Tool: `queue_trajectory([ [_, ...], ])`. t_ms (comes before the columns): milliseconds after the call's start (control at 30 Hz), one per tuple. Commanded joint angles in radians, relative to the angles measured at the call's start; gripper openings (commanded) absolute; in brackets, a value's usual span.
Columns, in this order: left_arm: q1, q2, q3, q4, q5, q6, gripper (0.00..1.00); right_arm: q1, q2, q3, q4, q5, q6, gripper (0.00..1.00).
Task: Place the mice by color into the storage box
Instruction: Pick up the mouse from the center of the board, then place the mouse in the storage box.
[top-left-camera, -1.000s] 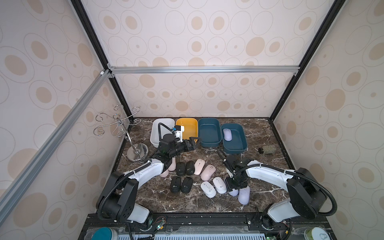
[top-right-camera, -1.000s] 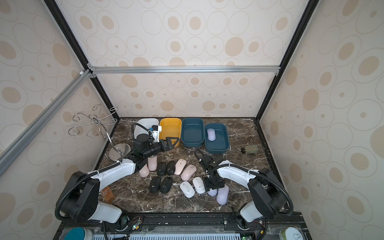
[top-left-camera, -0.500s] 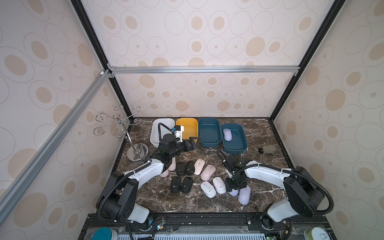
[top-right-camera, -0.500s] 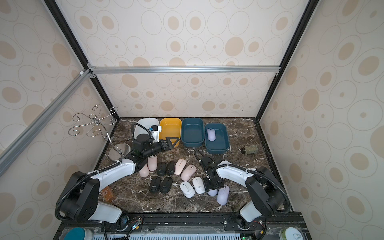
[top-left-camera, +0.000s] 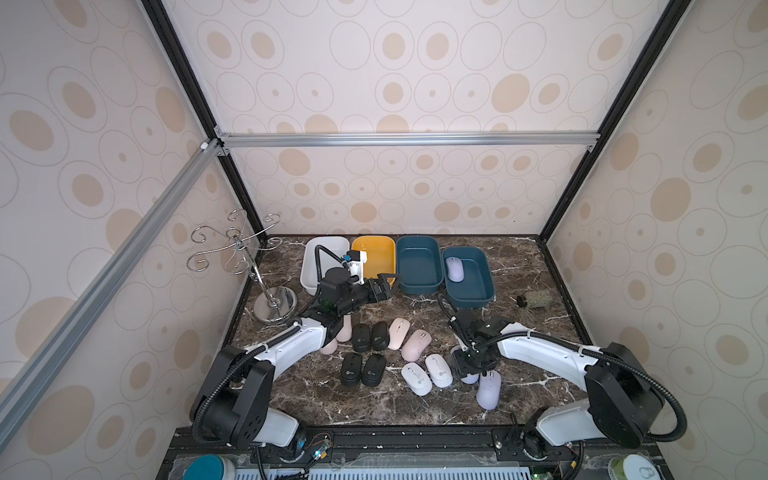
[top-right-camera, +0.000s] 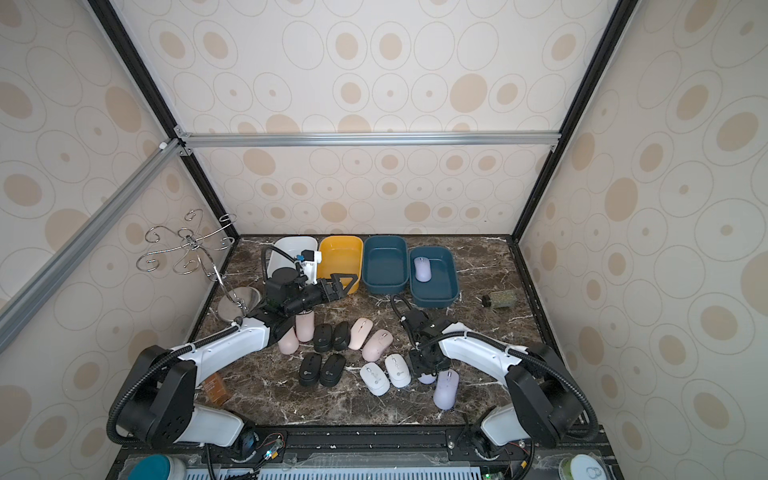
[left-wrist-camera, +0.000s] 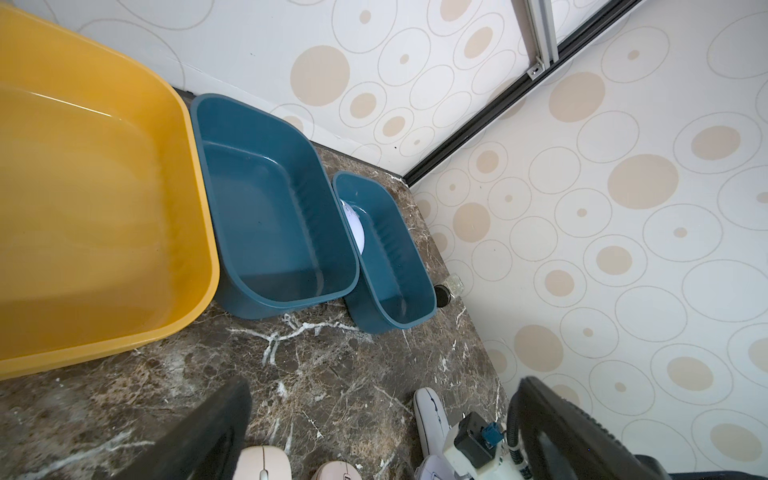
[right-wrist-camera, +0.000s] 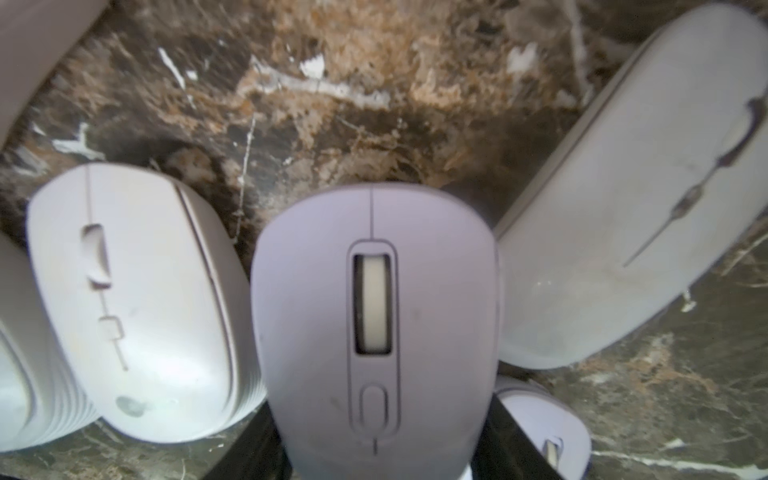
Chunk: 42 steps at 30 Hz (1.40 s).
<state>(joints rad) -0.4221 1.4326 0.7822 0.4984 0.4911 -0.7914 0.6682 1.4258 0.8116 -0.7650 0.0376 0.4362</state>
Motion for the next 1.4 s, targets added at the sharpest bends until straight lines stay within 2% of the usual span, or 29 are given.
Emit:
queue_trajectory([
  [0,-0.003,-0.028,0.035,0.001,-0.008,0.024,1.00,0.001,-0.027,0.031,-0.032,0.029,-0.002,0.47],
  [100,-0.003,-0.033,0.035,-0.002,-0.014,0.027,1.00,0.002,-0.009,0.025,-0.015,0.023,-0.005,0.46],
  [233,-0.003,-0.033,0.034,0.000,-0.014,0.030,1.00,0.001,0.019,0.040,0.033,0.077,-0.006,0.46],
  [500,-0.002,-0.034,0.038,-0.016,-0.015,0.045,1.00,-0.013,0.122,0.192,0.036,0.125,-0.058,0.45],
  [600,-0.002,-0.040,0.039,-0.026,-0.051,0.058,1.00,-0.040,0.132,0.262,0.033,0.129,-0.084,0.45],
  [867,0.020,-0.051,0.041,-0.043,-0.079,0.075,1.00,-0.191,0.238,0.495,0.061,0.148,-0.169,0.45],
  [1100,0.040,-0.062,0.037,-0.050,-0.105,0.087,1.00,-0.334,0.440,0.721,0.073,0.166,-0.251,0.45],
  [1367,0.047,-0.065,0.034,-0.050,-0.112,0.093,1.00,-0.435,0.651,0.982,0.033,0.179,-0.355,0.45],
])
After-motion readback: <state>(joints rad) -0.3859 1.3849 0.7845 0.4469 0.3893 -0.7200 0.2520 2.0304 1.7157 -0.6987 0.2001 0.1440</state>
